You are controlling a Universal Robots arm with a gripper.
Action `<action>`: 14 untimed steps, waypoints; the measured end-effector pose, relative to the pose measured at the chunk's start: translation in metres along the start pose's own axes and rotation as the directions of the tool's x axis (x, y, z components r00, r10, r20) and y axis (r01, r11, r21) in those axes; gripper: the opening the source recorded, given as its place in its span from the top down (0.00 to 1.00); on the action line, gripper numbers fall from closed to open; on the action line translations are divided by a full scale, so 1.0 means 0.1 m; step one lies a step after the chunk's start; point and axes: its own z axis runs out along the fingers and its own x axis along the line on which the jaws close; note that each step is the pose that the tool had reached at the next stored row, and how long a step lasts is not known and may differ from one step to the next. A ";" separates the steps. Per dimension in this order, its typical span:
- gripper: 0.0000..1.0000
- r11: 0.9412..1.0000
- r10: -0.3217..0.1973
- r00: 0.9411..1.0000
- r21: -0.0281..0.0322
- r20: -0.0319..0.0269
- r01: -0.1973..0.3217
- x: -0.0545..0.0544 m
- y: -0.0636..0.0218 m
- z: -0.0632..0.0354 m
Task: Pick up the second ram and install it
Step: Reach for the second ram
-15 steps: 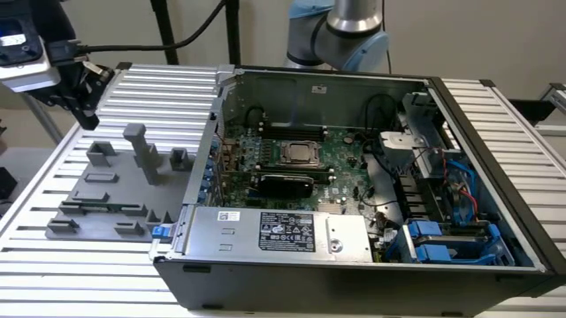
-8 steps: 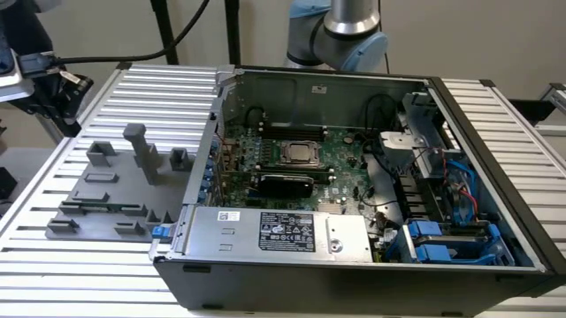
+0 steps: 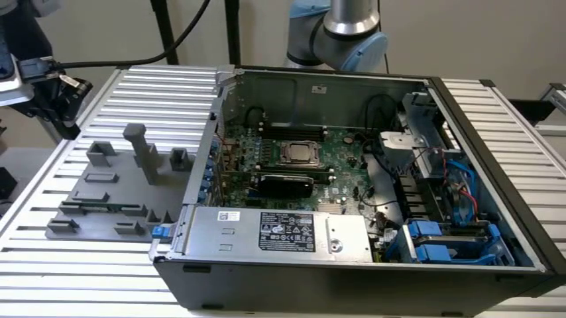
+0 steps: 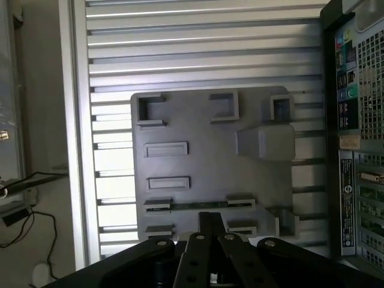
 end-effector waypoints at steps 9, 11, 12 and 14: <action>1.00 1.000 0.000 1.000 0.001 0.000 0.000 0.00 0.000 0.003; 1.00 1.000 -0.015 1.000 0.001 0.000 0.015 0.00 -0.001 0.017; 1.00 0.999 -0.034 0.999 0.001 -0.001 0.034 0.00 -0.001 0.023; 1.00 0.998 -0.070 0.998 0.000 -0.003 0.070 0.00 -0.001 0.032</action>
